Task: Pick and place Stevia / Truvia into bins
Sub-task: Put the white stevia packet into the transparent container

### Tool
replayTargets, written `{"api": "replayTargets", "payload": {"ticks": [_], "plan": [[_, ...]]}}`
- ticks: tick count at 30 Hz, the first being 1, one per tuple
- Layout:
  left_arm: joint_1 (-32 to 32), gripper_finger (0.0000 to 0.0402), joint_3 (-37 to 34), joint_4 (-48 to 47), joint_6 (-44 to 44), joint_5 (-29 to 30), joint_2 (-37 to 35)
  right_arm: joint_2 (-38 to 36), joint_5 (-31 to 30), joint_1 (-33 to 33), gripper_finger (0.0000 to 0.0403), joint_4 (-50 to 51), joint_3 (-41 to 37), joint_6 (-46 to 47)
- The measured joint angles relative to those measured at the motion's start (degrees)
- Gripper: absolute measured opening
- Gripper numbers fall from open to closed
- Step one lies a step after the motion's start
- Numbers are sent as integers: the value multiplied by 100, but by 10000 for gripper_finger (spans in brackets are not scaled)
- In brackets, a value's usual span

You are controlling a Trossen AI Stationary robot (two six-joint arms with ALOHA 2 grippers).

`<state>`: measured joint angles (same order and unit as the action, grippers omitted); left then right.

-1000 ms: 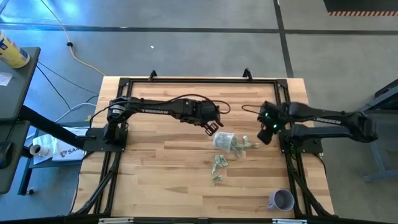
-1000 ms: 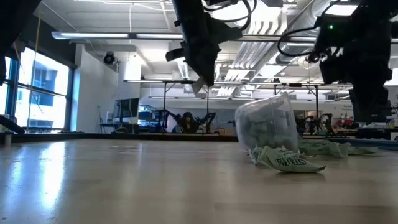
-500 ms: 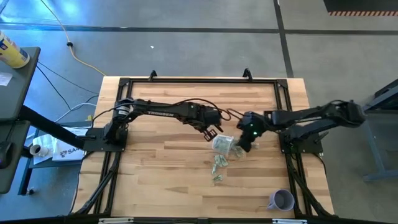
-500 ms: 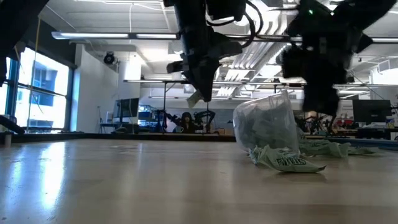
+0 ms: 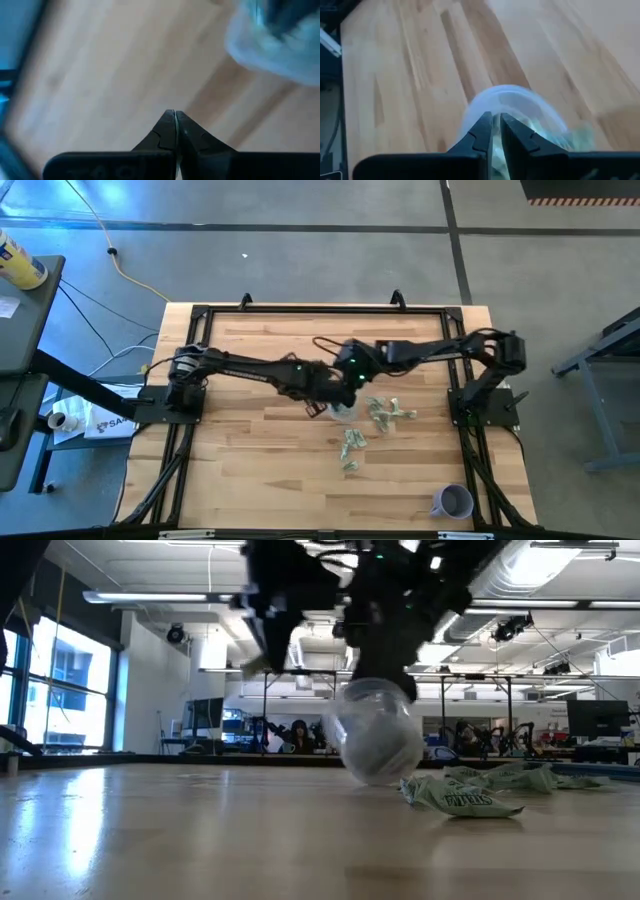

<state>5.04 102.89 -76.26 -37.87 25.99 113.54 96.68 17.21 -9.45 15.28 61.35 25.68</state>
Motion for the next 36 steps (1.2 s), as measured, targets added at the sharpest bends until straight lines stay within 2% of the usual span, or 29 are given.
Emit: {"api": "replayTargets", "payload": {"ticks": [2,6,11,15,20,26,28,33,36], "plan": [[104,32,-314,-250,-315,350,-371,301,50,52,27,226,413,-105],[112,32,-1672,-82,-1110,408,-1608,780,121,283,27,742,993,-152],[108,33,-3350,556,-1792,202,-3257,835,-353,666,28,1262,986,34],[94,33,-4074,1033,-1943,159,-3957,735,-447,723,28,1390,985,295],[96,33,-4284,1455,-1769,158,-3863,559,-609,908,28,2099,972,451],[-20,33,-4275,2540,-1152,116,-3506,78,-1358,1264,29,2770,972,438],[-157,33,-4275,2813,-857,-127,-3406,-221,-1562,1318,35,2986,973,427],[-476,44,-4277,3506,-176,-872,-3314,-1187,-2445,1573,84,4452,969,253],[-612,47,-4273,3804,-81,-1177,-3314,-1751,-2374,1682,125,4750,598,142]]}}
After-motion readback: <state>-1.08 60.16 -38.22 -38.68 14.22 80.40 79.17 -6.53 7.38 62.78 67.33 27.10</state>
